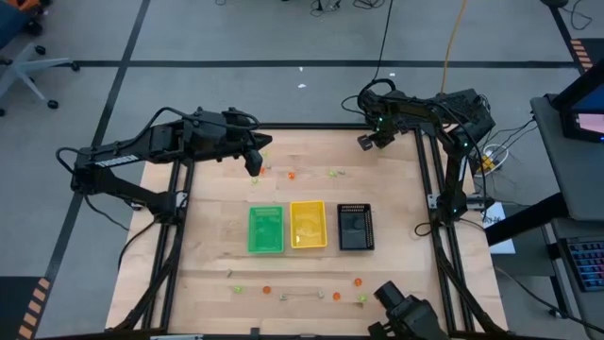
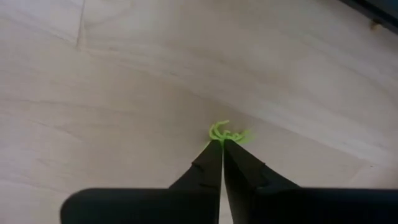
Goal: Sort Halloween decoration
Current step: Put the green spider toy into the black basket
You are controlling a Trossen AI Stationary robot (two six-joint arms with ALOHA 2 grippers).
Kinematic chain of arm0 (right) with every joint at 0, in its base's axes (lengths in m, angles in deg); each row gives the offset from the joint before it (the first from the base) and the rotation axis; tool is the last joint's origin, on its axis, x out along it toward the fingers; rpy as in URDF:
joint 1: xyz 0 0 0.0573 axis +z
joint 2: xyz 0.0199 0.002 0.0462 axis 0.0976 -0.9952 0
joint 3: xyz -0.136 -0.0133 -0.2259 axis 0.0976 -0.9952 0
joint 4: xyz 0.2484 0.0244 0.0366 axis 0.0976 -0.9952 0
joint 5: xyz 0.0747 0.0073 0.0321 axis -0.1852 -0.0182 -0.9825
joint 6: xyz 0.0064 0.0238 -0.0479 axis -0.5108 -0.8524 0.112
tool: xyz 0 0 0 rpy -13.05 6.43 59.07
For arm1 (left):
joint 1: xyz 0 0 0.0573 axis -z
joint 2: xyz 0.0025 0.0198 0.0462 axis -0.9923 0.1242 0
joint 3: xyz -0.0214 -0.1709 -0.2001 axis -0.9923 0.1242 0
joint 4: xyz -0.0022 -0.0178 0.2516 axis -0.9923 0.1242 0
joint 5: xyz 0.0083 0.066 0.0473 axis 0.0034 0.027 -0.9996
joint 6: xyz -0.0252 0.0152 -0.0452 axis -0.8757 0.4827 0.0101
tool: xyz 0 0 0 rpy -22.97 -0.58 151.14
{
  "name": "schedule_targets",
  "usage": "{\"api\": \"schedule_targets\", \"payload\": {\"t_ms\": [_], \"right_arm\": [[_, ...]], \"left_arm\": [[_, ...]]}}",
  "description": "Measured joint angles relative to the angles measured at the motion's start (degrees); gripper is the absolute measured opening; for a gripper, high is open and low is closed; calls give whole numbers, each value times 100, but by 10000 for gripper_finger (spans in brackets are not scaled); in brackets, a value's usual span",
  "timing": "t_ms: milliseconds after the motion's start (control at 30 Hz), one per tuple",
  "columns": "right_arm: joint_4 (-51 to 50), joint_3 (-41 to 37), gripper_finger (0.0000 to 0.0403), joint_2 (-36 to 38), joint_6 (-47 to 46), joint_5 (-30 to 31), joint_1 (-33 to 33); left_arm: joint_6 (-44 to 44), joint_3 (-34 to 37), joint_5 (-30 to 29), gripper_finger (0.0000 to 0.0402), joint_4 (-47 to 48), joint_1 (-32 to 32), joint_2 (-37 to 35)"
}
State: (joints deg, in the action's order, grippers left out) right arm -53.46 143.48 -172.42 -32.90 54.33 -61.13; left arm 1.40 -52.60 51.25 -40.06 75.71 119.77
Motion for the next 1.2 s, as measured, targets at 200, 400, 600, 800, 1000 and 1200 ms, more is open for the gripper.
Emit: {"api": "schedule_targets", "payload": {"t_ms": [200,400,600,800,1000,1200], "right_arm": [[-323,-2,0,194,8,-305,7],[-386,-2,0,562,-126,-294,11],[-470,-49,11,519,-160,-141,3],[-238,-473,76,431,-99,-191,0],[340,-828,130,438,-91,-208,0],[465,-844,140,442,-91,-189,0]], "left_arm": [[-2,0,0,8,0,0,0],[-2,0,0,8,0,0,0],[-2,0,1,8,0,0,0],[-15,0,2,8,0,0,0],[-17,0,2,8,-2,0,0],[-17,0,2,8,-2,2,0]]}}
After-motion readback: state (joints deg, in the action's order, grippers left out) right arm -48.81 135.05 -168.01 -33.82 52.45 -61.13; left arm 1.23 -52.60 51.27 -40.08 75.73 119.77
